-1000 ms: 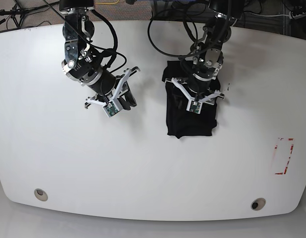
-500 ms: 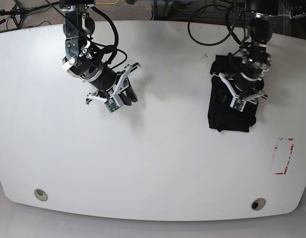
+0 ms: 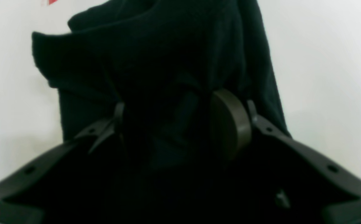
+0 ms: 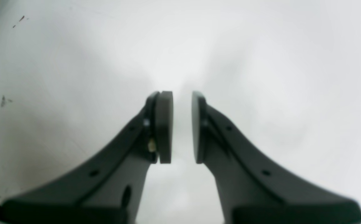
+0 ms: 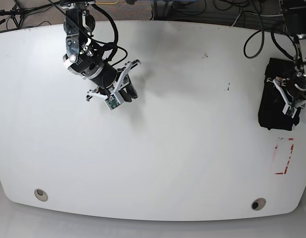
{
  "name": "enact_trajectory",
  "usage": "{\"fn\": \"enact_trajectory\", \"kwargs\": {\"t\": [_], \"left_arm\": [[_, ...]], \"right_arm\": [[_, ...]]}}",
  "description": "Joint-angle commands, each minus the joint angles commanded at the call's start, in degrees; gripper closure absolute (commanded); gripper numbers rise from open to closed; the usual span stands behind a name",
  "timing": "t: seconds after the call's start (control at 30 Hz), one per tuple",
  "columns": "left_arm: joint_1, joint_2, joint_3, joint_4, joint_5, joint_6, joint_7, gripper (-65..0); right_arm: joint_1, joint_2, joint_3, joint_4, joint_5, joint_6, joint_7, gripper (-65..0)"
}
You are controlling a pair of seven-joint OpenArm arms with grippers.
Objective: Fold the T-shirt properly
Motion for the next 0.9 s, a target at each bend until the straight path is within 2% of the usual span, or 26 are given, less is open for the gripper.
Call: {"fn": "enact_trajectory", "kwargs": {"t": [0.2, 0.4, 0.7, 0.77, 0.9], "left_arm": [[-1.5, -4.2, -0.4, -4.6, 0.0, -2.2, 0.0, -32.4], [-1.7, -7.5, -0.4, -6.9, 0.0, -2.5, -2.6, -32.4], [-1.9, -11.0, -0.4, -5.5, 0.0, -2.5, -2.5, -32.4], [-2.4, -11.0, -0.4, -2.5, 0.0, -2.5, -1.4, -32.4], [-2.6, -10.3, -1.9, 12.0, 0.0, -2.5, 7.5, -32.4]], "right_arm": [[-0.7, 0.1, 0.0, 0.2, -0.1, 0.0, 0.0, -9.7], [-1.0, 0.1, -0.1, 0.2, -0.1, 0.0, 0.1, -9.7], [-1.1, 0.0, -0.1, 0.3, -0.1, 0.0, 0.3, -9.5], [-1.1, 0.0, -0.1, 0.3, -0.4, 0.0, 0.4, -9.5], [-1.1, 0.0, 0.0, 0.3, -0.4, 0.0, 0.5, -9.5]]}}
